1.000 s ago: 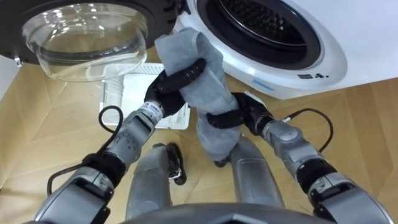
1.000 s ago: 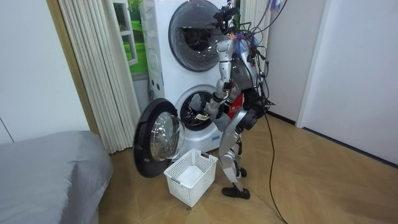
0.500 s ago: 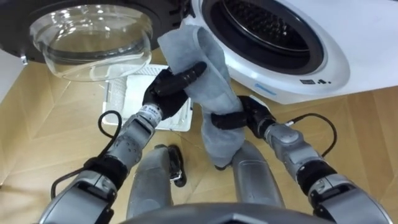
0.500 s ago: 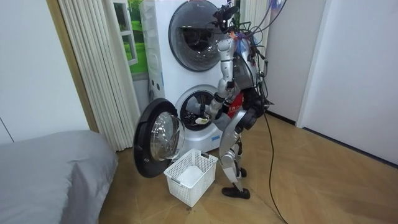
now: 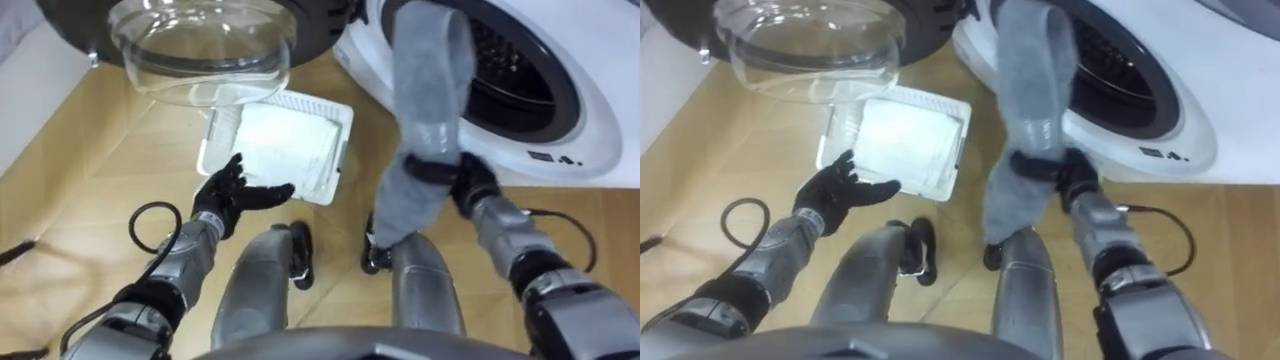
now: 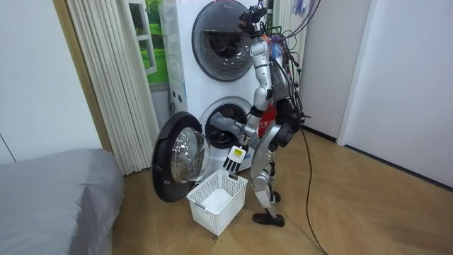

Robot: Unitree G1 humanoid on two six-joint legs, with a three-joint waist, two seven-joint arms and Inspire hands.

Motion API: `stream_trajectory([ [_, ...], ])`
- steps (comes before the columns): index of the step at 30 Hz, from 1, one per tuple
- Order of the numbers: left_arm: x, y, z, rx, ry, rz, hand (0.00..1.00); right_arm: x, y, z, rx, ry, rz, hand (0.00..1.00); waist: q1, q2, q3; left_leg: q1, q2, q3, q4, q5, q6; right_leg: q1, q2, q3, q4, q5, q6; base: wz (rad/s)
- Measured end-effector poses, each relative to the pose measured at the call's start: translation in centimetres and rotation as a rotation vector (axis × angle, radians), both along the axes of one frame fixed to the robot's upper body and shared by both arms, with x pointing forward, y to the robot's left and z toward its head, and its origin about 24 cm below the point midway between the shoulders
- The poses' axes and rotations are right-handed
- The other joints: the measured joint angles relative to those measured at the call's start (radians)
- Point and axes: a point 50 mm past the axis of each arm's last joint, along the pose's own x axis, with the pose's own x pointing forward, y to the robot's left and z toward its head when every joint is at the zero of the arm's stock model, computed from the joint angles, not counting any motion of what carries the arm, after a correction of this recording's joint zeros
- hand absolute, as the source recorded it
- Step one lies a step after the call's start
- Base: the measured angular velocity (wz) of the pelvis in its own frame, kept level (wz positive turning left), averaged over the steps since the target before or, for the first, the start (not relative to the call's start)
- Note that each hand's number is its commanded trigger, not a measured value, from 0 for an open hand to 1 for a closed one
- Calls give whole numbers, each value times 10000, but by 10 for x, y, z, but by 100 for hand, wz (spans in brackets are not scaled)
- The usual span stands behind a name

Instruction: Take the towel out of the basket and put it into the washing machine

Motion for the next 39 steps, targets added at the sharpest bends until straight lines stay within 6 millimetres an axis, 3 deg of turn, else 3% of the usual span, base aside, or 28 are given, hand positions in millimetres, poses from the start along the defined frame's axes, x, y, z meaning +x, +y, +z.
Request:
stream_trajectory([
  [5, -16, 18, -5, 582, 338, 904, 0, 10, -33, 19, 298, -542, -1672, 100, 76, -118, 7, -243, 14, -88, 139, 23, 40, -89, -100, -217, 0, 7, 11, 10],
  [10, -26, 25, -9, 1117, 621, 1236, 0, 20, -52, 36, 1193, -1311, -3091, 100, 153, -136, 9, -257, -5, -95, 146, 34, 58, -91, -110, -292, 6, 18, 25, 0],
  [13, -24, 25, -8, 1151, 592, 1241, 0, 25, -51, 40, 1896, -1629, -3551, 100, 192, -156, 20, -278, -19, -90, 160, 35, 57, -131, -119, -279, 60, 16, 23, 0],
  [16, -25, 30, -7, 1361, 597, 1321, 0, 33, -47, 46, 3033, -1953, -4141, 100, 198, -414, 23, -285, -62, 34, 177, 39, 59, -289, -129, -72, 210, 10, 18, -9],
  [19, -24, 32, -6, 1455, 562, 1368, 0, 42, -44, 53, 4341, -2269, -4855, 100, 141, -515, 36, -319, -106, 62, 296, 42, 69, -299, -137, -48, 304, 9, 19, -2],
  [25, -25, 39, -3, 1488, 419, 1921, 0, 69, -37, 82, 6757, -2529, -6157, 100, -131, -680, 20, -463, -201, 110, 398, 134, 234, -467, -351, -44, 536, 20, 100, 9],
  [26, -26, 40, -3, 1510, 422, 2012, 0, 69, -37, 82, 6935, -2434, -6448, 87, -152, -676, 20, -509, -214, 100, 448, 146, 257, -464, -419, -66, 566, 23, 108, 12],
  [27, -26, 41, -3, 1546, 433, 2034, 0, 69, -38, 82, 6988, -2416, -6559, 55, -159, -675, 21, -536, -215, 100, 505, 146, 268, -465, -454, -88, 616, 16, 119, 18],
  [28, -28, 42, -4, 1702, 465, 1945, 0, 68, -40, 82, 7077, -2408, -6823, 7, -195, -676, 21, -589, -250, 106, 588, 129, 319, -506, -504, -97, 747, -27, 174, 24],
  [29, -29, 42, -4, 1797, 502, 1929, 0, 71, -40, 86, 7263, -2452, -7064, 0, -303, -678, 22, -652, -358, 129, 610, 139, 384, -634, -625, -83, 884, -80, 236, 23],
  [39, -25, 35, -1, 2305, 328, 2211, 0, 84, -45, 108, 8561, -2433, -8883, 0, -382, -629, 10, -1168, -446, 337, 1108, 52, 639, -1190, -917, -20, 1392, -123, 339, 3],
])
